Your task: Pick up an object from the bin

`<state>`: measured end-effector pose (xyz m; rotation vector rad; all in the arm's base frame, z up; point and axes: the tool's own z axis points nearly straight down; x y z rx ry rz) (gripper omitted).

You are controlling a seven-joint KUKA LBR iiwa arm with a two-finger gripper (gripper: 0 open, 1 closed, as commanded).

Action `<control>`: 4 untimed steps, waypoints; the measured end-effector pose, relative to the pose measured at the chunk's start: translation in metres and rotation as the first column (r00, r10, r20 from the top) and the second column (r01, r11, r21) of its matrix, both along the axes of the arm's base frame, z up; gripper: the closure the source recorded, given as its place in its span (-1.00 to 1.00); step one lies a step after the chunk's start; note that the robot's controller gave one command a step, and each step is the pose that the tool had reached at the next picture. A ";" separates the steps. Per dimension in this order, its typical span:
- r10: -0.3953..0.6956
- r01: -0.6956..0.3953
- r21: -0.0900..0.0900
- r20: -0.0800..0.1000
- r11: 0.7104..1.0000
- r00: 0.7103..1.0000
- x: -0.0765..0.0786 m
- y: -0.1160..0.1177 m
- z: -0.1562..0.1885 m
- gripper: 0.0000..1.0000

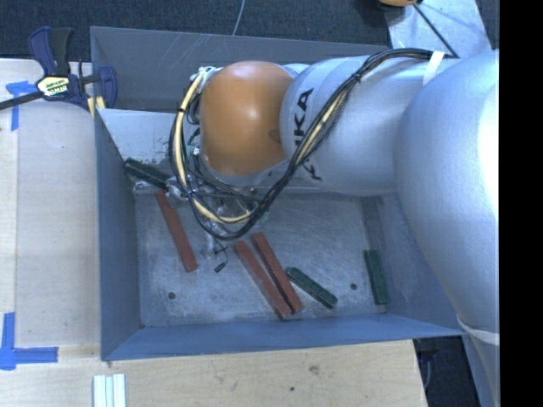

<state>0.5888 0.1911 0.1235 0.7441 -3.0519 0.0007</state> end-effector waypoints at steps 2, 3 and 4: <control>0.476 -0.476 0.002 0.004 0.879 0.879 0.007 0.027 -0.053 1.00; 0.476 -0.476 0.002 0.004 0.879 0.879 0.007 0.027 -0.053 1.00; 0.475 -0.475 0.002 0.004 0.880 0.880 0.007 0.027 -0.053 1.00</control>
Offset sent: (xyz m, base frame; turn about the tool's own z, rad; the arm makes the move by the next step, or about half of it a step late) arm 0.0061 0.0266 -0.0535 -0.5018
